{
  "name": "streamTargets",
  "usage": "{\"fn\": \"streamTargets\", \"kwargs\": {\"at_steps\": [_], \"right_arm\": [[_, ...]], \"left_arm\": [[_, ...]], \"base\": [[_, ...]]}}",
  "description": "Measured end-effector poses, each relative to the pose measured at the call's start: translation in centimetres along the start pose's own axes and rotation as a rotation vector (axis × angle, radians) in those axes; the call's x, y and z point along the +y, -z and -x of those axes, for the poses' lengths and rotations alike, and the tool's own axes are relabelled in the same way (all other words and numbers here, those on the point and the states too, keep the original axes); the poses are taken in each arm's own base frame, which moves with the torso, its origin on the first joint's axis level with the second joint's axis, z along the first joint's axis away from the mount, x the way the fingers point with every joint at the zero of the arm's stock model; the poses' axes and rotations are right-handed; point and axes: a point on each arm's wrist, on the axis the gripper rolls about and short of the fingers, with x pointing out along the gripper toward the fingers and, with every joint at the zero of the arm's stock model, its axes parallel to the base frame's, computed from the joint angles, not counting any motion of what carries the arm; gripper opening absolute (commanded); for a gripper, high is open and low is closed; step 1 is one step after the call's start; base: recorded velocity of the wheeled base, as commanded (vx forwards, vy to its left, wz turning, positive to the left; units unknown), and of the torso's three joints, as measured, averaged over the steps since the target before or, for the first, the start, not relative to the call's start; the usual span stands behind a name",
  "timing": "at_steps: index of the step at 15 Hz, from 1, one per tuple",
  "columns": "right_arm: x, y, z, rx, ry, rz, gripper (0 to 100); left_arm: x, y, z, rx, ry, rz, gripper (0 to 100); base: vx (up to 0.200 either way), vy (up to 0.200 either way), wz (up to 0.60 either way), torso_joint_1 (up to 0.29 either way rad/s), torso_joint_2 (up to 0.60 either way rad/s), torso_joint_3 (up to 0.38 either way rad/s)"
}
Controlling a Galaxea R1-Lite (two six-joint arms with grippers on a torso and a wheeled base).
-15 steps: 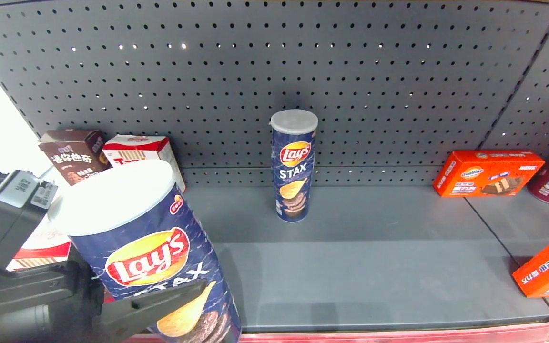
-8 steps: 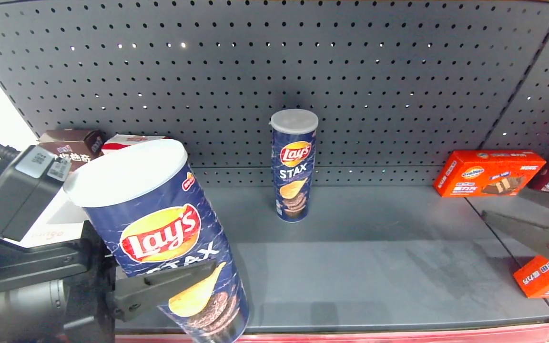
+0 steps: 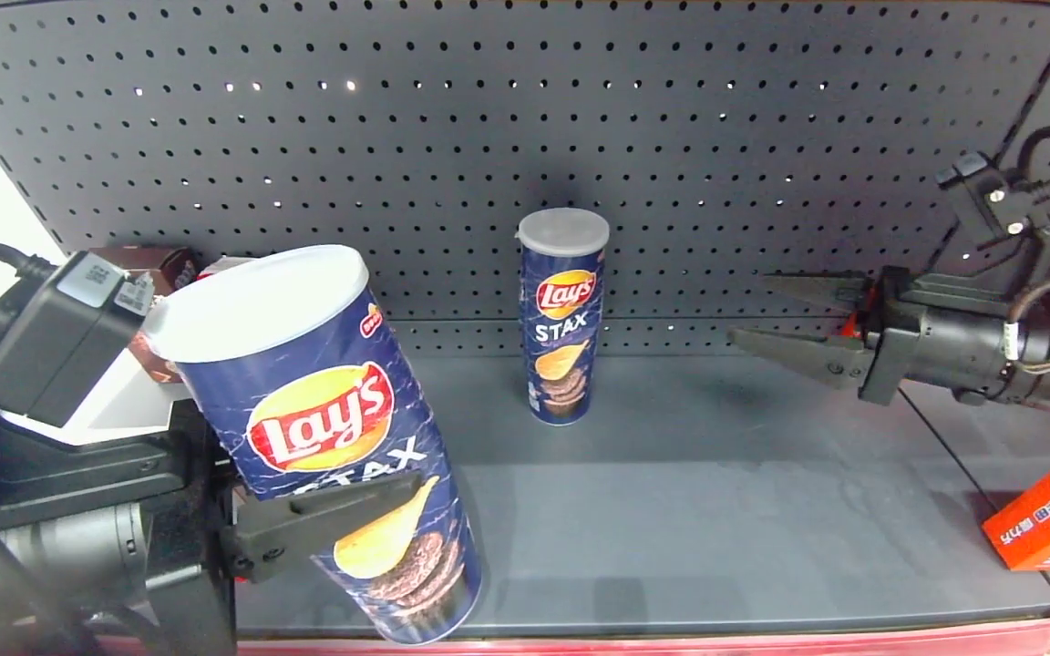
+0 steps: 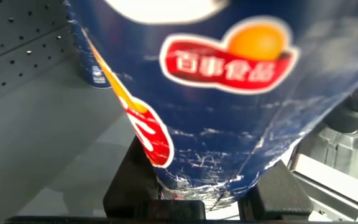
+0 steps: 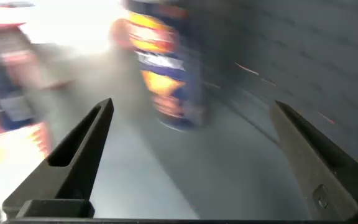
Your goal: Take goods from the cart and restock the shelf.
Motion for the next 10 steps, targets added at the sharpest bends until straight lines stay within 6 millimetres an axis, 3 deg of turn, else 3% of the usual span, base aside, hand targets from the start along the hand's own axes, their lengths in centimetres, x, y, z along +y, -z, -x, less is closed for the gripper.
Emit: {"fn": "streamTargets", "kwargs": {"at_steps": [1,4,10], "right_arm": [[-1.0,-0.1,-1.0,-0.02,-0.116,0.032,100],[-3.5,0.7,-3.8,-0.025,-0.187,0.069,100],[-5.1,2.4,-9.1,-0.031,-0.253,0.073,100]], "left_arm": [[0.0,0.0,0.0,0.002,-0.001,0.001,0],[0.1,0.0,-0.1,0.001,-0.001,0.001,0],[0.0,0.3,-0.1,0.01,-0.001,0.005,0]], "base": [[0.0,0.0,0.0,0.0,0.0,0.0],[0.0,0.0,0.0,0.0,0.0,0.0],[0.0,0.0,0.0,0.0,0.0,0.0]]}}
